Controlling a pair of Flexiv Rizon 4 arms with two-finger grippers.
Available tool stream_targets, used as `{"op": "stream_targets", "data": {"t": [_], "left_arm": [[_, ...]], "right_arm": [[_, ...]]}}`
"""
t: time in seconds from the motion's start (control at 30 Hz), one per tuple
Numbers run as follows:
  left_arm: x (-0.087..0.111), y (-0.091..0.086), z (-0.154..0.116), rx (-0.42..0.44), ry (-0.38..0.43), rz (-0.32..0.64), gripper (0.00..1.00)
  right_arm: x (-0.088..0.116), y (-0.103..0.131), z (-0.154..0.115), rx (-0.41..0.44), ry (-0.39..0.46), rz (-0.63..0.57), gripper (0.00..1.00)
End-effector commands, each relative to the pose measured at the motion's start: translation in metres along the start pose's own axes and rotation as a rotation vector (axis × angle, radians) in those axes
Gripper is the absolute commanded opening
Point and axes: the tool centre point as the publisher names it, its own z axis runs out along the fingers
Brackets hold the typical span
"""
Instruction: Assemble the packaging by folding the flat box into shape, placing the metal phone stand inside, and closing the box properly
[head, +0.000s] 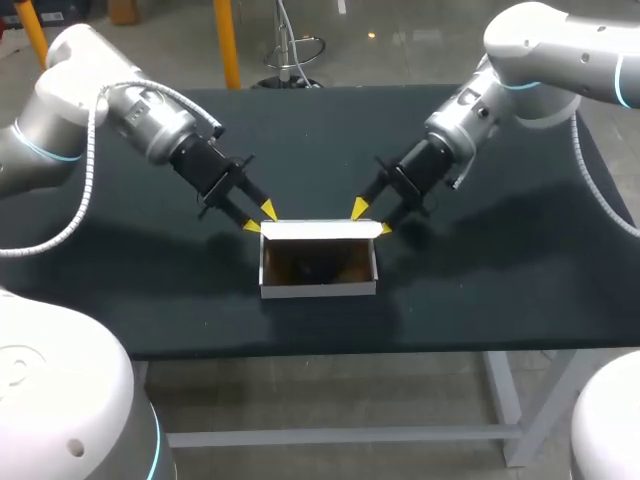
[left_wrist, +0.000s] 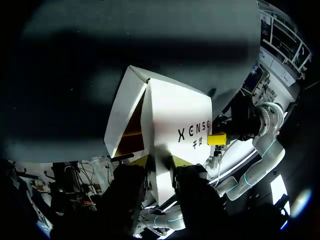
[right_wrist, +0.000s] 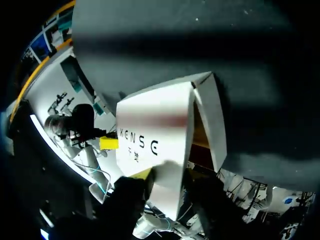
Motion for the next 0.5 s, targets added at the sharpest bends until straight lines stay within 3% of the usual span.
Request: {"op": "stream_targets", "data": {"t": [0.03,0.3,0.5], "left_arm": [[0.0008,0.0009,0.0041,0.006,0.017,-0.002,0.22],[-0.0005,0.0002,0.0032,0.004,0.032,-0.001,0.16],[-0.0044,-0.0008,0.0041,0.004,0.030,0.000,0.17]], "right_arm": [[0.0053,0.0074,0.0017,0.031,-0.003,0.001,0.45],[0.0056,0.0083,0.0014,0.032,-0.004,0.004,0.45],[0.0049,0.0086,0.0026,0.033,-0.007,0.003,0.45]]}}
